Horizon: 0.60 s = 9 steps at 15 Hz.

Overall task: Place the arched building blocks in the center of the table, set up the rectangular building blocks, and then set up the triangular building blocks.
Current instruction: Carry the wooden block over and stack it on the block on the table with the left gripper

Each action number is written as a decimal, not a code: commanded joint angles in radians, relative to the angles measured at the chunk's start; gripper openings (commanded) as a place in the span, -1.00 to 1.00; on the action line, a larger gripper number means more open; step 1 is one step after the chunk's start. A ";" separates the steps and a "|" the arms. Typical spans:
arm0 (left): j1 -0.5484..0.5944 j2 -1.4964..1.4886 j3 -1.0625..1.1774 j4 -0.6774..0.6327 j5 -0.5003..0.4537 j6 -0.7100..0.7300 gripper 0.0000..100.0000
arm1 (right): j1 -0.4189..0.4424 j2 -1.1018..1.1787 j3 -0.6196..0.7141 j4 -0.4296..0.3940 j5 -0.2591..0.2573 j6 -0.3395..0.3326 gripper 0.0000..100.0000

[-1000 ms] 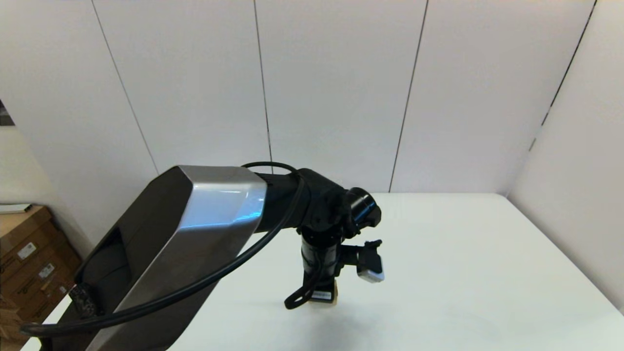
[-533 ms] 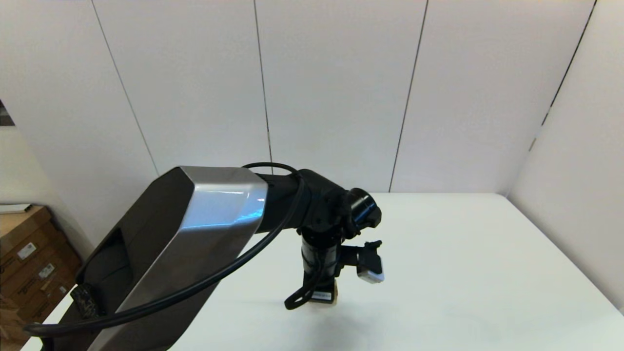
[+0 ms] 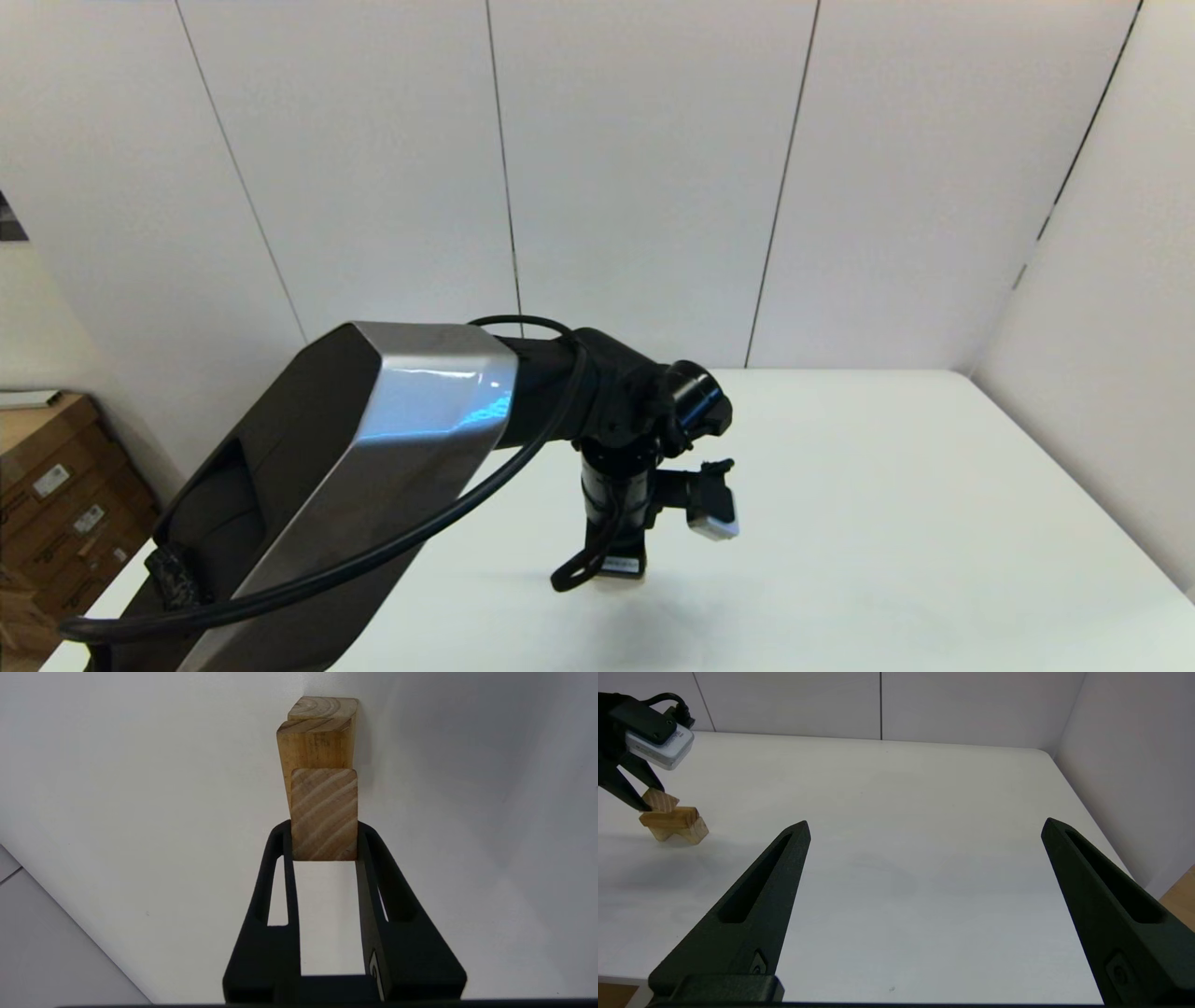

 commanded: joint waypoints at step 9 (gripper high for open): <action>0.000 0.010 0.000 0.005 0.000 0.002 -1.00 | 0.000 0.000 0.002 0.000 0.001 0.000 1.00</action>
